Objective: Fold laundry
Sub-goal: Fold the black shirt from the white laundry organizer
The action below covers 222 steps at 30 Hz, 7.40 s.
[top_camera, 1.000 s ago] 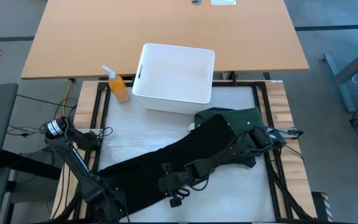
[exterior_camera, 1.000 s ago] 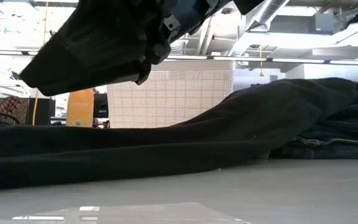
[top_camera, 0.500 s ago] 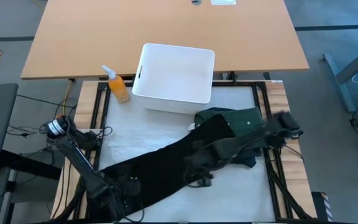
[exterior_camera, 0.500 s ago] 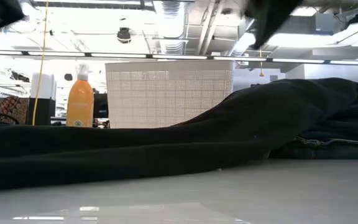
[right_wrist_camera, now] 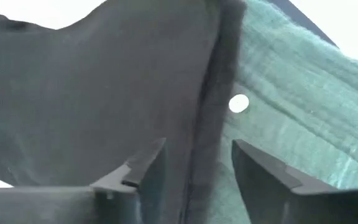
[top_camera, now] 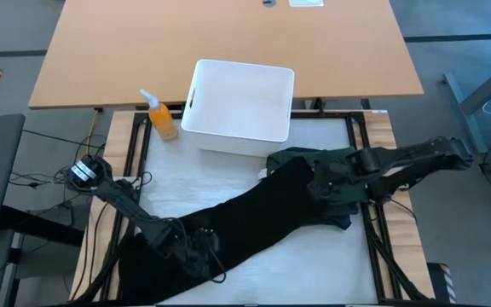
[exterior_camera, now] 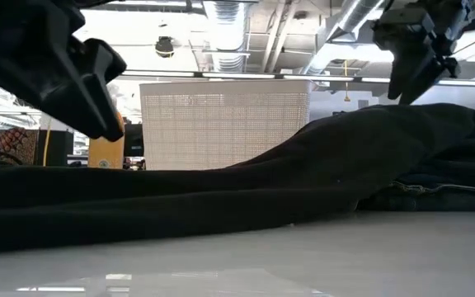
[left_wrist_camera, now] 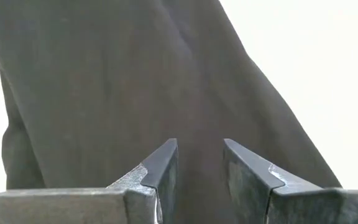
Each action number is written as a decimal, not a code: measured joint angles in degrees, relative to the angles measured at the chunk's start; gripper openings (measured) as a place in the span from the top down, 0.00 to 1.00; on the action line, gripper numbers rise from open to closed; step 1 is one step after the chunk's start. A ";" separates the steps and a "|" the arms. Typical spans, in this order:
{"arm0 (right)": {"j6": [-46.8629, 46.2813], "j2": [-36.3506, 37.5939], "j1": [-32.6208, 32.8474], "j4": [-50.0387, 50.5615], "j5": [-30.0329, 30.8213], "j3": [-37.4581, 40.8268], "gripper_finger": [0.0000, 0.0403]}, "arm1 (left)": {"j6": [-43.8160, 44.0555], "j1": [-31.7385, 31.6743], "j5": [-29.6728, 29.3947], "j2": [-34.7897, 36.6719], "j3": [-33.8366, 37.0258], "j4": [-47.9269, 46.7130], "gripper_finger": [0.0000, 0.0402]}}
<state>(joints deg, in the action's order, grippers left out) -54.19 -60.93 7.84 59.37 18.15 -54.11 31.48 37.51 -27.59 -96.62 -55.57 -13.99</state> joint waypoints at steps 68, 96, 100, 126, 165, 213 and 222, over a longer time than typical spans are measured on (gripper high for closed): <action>15.50 3.99 -8.20 -8.71 -16.96 -11.70 0.93 | -15.85 -25.38 7.67 -24.27 -6.55 39.03 0.72; 25.82 -26.28 1.04 -38.99 -21.09 -28.36 0.93 | -1.48 -14.59 1.27 9.11 -15.15 -45.20 0.72; 28.90 -37.31 2.01 -46.01 -21.13 -34.71 0.93 | 11.05 -8.26 -3.52 18.90 -15.15 -53.75 0.72; 23.55 -84.72 3.64 -51.08 -40.86 -77.85 0.49 | 13.16 -2.18 -16.68 36.24 -15.15 -59.28 0.72; 28.30 -55.68 7.73 -71.95 -5.59 -13.43 0.92 | 19.26 -2.92 25.65 12.03 16.38 4.24 0.72; 28.68 -57.39 0.75 -66.52 -8.58 -13.67 0.95 | 52.40 18.84 32.33 3.46 3.42 11.64 0.72; 31.37 -51.14 0.50 -64.98 -8.45 -13.53 0.95 | 42.69 19.06 19.16 6.31 -10.88 -18.24 0.72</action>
<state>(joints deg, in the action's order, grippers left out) -22.81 -112.07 8.34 -5.61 9.70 -67.65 74.17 56.58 -8.43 -90.31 -66.45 -32.23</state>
